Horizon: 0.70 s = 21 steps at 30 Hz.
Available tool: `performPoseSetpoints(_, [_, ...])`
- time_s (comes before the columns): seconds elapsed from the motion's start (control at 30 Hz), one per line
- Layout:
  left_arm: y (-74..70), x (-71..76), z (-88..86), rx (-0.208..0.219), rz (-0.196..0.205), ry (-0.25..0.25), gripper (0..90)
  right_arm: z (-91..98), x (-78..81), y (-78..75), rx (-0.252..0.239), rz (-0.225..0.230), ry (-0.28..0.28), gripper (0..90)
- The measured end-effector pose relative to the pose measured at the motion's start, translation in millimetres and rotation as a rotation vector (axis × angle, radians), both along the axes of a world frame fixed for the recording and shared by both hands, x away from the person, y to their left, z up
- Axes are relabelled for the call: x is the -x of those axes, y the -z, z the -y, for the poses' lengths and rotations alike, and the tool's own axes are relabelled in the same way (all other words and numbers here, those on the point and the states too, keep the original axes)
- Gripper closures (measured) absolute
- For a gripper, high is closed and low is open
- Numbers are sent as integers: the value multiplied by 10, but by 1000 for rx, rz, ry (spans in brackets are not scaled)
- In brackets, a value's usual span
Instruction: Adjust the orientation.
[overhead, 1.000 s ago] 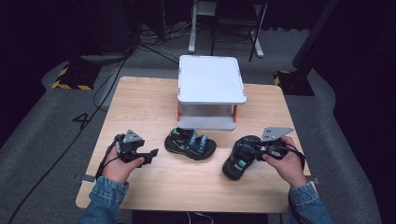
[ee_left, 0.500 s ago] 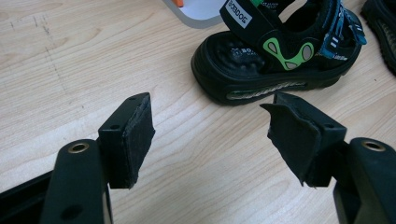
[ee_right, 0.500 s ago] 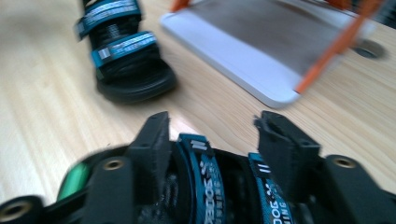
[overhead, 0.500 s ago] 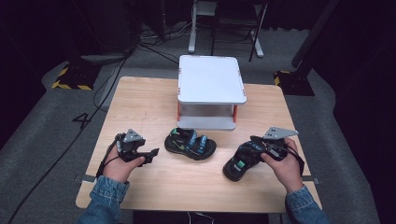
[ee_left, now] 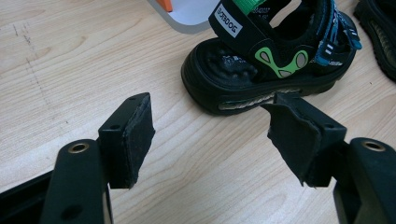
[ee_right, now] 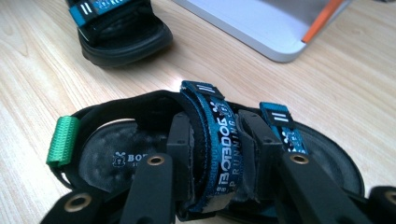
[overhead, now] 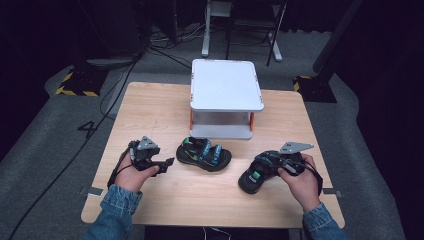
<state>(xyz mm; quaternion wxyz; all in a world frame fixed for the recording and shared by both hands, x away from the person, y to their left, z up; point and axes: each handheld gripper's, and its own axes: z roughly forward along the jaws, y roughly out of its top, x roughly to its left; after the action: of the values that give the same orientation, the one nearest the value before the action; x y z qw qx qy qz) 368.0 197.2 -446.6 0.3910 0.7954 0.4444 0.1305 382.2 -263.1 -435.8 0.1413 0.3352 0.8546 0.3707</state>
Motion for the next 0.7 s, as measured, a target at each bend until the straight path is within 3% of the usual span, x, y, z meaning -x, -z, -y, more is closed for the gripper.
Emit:
performPoseSetpoints(0.17, [2, 51, -62, 0, 2, -18, 313, -57, -92, -106, -23, 51, -80, 680])
performPoseSetpoints(0.23, [-8, 85, -103, -2, 4, -30, 313, -138, -190, -207, -32, 89, -144, 680])
performPoseSetpoints(0.3, [-22, 128, -150, 4, 9, -50, 313, -164, -221, -230, -35, 97, -157, 680])
performPoseSetpoints(0.4, [-26, 173, -214, 0, 14, -73, 314, -350, -416, -369, -43, 128, -239, 679])
performPoseSetpoints(0.47, [-20, 203, -250, 4, 9, -87, 314, -386, -455, -390, -43, 134, -255, 679])
performPoseSetpoints(0.63, [-1, 246, -319, 0, 3, -106, 314, -731, -746, -512, 1, 177, -357, 678])
performPoseSetpoints(0.7, [4, 256, -324, 3, -1, -107, 314, -779, -775, -525, 5, 181, -368, 678])
